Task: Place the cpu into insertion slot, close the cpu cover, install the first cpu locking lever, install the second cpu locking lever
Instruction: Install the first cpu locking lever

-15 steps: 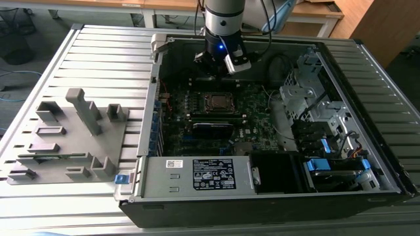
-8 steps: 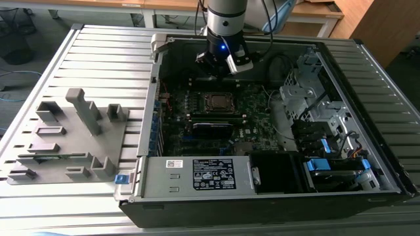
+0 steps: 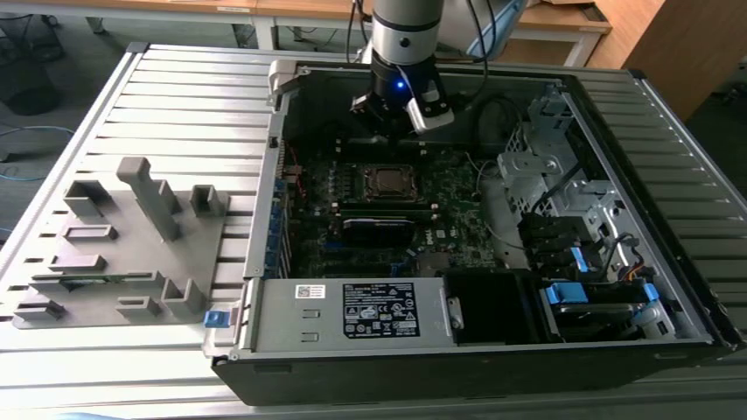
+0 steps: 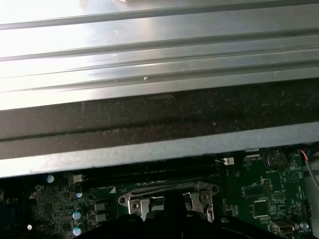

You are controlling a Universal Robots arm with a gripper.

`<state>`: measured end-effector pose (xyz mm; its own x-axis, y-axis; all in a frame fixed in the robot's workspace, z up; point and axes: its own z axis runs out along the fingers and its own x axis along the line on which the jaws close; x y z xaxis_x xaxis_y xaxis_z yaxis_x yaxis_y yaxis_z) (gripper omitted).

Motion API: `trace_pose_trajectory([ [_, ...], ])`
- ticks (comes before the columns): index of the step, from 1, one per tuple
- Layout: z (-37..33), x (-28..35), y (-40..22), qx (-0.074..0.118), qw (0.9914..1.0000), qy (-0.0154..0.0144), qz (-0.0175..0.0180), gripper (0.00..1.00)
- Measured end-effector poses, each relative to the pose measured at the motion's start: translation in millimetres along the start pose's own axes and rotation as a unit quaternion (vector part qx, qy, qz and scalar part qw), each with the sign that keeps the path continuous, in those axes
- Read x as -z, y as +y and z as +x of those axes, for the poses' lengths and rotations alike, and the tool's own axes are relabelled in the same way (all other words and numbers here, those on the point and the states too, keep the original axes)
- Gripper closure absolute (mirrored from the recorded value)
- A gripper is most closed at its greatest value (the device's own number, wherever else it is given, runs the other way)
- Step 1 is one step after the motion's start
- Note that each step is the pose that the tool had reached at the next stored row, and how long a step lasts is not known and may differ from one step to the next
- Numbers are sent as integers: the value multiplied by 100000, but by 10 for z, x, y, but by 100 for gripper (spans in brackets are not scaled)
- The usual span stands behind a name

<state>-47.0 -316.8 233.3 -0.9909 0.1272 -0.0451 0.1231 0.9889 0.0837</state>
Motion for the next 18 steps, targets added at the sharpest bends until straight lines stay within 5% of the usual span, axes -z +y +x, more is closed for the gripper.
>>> trace_pose_trajectory([
  [13, -24, 14, -185, 0, 100000, -10, 72, 89],
  [18, -25, 15, -196, -4, 100000, -12, 73, 89],
])
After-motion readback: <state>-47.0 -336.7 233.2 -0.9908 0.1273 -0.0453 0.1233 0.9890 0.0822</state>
